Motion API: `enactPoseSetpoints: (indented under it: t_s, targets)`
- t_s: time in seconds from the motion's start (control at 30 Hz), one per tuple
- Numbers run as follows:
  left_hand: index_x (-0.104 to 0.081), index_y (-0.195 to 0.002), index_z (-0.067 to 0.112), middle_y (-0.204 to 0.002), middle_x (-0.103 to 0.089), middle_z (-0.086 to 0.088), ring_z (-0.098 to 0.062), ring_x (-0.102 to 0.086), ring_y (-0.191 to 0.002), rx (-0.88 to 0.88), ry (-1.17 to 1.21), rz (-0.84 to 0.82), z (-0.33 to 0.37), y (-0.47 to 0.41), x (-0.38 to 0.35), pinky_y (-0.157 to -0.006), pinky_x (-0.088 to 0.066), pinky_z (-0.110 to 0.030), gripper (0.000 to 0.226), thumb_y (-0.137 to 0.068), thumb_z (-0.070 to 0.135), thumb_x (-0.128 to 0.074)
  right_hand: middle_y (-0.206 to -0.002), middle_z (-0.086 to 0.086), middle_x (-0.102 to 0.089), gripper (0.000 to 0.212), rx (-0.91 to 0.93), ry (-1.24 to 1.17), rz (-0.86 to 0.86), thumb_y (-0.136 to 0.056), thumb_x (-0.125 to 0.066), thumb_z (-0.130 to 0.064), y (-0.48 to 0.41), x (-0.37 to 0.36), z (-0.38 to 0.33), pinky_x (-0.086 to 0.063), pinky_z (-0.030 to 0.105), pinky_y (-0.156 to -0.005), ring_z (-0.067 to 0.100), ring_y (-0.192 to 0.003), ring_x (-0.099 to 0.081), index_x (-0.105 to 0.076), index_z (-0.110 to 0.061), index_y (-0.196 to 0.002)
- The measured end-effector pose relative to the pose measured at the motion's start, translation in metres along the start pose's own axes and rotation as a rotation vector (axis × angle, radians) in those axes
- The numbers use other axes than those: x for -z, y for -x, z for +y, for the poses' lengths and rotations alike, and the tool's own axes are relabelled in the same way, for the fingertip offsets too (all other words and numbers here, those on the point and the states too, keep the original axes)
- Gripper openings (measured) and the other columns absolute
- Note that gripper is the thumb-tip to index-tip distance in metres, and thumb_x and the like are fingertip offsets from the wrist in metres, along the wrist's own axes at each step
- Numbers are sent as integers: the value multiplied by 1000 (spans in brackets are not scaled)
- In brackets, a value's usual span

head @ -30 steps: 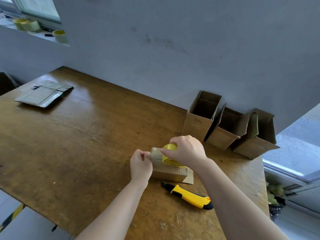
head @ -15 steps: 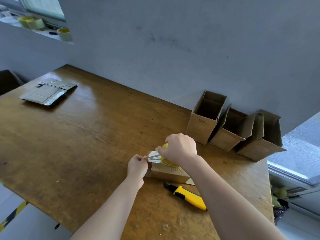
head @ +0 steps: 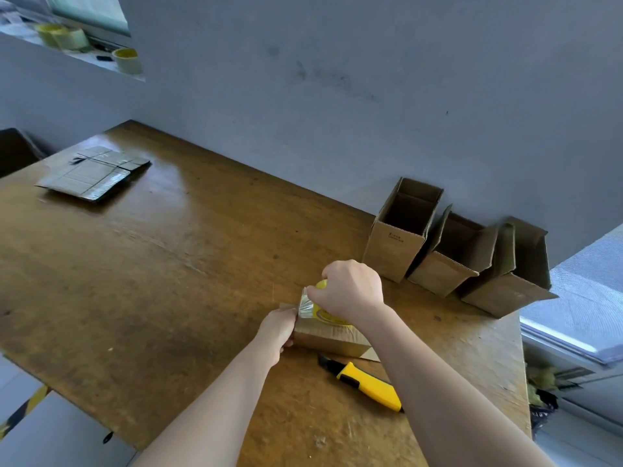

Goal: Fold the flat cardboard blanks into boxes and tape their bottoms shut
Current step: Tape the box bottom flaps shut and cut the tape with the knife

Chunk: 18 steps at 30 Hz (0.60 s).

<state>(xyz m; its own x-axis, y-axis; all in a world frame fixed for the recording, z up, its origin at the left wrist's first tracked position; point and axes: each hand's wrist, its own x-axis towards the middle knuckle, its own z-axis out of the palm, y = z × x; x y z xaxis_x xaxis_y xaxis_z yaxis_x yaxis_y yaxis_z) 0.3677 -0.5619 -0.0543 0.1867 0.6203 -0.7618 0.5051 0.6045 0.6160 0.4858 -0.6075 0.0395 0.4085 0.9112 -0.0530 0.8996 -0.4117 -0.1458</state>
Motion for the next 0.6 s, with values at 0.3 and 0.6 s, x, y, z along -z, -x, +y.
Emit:
enactPoseSetpoints:
  t_s: [0.3, 0.6]
  targets:
    - [-62, -114, 20, -103, -67, 5, -9, -63, -91, -721, -352, 376, -23, 14, -7, -71, -41, -10, 23, -100, 20, -44, -70, -5, -64, 41, -12, 6, 20, -87, -53, -55, -3, -3, -1, -46, 19, -49, 10, -59, -58, -70, -17, -85]
    - [-47, -138, 28, -142, -49, 1, -21, -45, -129, -519, -168, -14, 8, -1, -13, -99, -40, -35, 38, -104, 28, -30, -64, -4, -61, 44, 19, 9, 42, -87, -50, -55, 3, -3, 0, -47, 22, -50, 12, -58, -59, -67, -17, -72]
